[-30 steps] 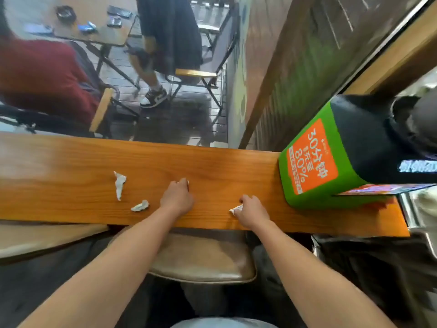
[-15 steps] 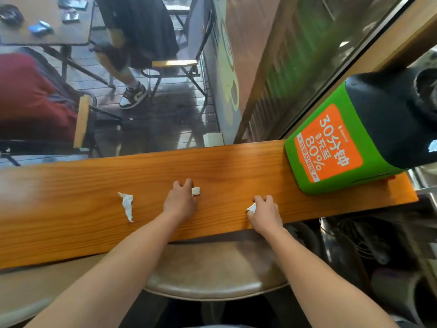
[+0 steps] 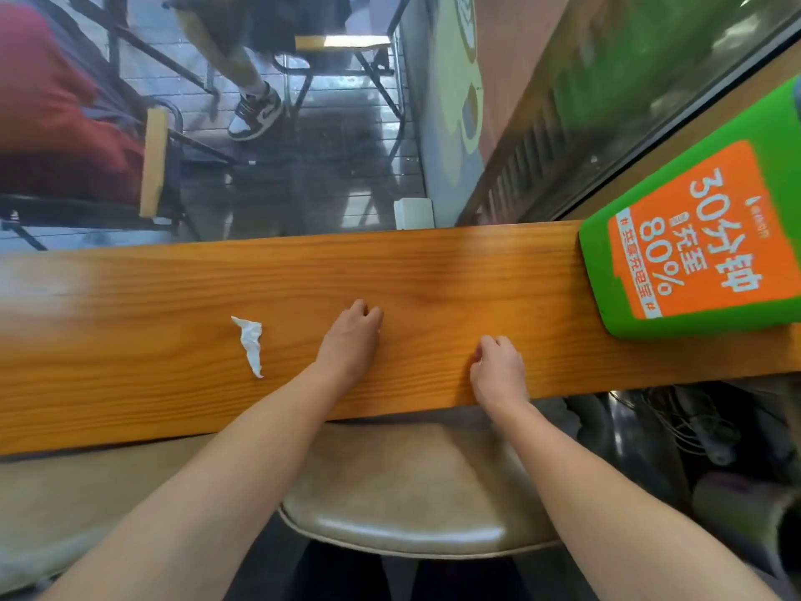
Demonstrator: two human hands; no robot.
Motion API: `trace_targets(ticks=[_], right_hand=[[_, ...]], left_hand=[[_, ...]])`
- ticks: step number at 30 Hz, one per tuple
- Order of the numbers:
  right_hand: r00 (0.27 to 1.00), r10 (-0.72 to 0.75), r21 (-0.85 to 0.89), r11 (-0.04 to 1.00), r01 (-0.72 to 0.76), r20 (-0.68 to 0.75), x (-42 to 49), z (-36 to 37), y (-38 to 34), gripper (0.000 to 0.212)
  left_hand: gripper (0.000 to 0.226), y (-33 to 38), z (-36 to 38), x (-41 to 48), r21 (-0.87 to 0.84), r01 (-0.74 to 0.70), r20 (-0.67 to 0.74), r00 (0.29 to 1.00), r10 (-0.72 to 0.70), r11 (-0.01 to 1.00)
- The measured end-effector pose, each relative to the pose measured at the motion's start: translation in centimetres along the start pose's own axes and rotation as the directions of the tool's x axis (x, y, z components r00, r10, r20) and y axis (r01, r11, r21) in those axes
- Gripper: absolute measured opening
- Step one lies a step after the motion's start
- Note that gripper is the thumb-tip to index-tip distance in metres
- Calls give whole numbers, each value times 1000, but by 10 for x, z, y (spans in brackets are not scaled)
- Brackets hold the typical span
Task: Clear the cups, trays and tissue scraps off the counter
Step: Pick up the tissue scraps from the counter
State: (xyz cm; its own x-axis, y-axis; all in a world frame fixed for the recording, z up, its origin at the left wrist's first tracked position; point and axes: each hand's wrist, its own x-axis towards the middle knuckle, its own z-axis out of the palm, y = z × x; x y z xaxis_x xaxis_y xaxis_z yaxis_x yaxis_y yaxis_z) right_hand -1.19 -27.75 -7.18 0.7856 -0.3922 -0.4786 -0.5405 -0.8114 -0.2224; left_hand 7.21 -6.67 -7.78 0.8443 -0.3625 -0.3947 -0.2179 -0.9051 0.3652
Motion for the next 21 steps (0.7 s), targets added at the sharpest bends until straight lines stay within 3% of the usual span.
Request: trace_targets(ticks=[6,12,17,19,21], right_hand=[[978,-86,-13,996,90,192,-21,17,-65,18],[904,-199,58,980,191,378,-50,32,-149,23],[883,-283,4,953,304,375,-66,54,-188,20],[888,-316,-30,938,346,335,-70,61,-195,19],[890,-323,-59,931,359,323,-73,68,-199,25]], left_hand=[[14,-52,-35,-23,-8,49,-40,998,-49,999],[18,-128,-74,-52,78,140,26,990,-142,987],[6,-157,-70,-58,-33,183,-29,982,-184,983],[29,-160,-58,-60,-14,186,-57,981,-187,982],[65,-162,-45,-62,58,170,-45,985,-167,984]])
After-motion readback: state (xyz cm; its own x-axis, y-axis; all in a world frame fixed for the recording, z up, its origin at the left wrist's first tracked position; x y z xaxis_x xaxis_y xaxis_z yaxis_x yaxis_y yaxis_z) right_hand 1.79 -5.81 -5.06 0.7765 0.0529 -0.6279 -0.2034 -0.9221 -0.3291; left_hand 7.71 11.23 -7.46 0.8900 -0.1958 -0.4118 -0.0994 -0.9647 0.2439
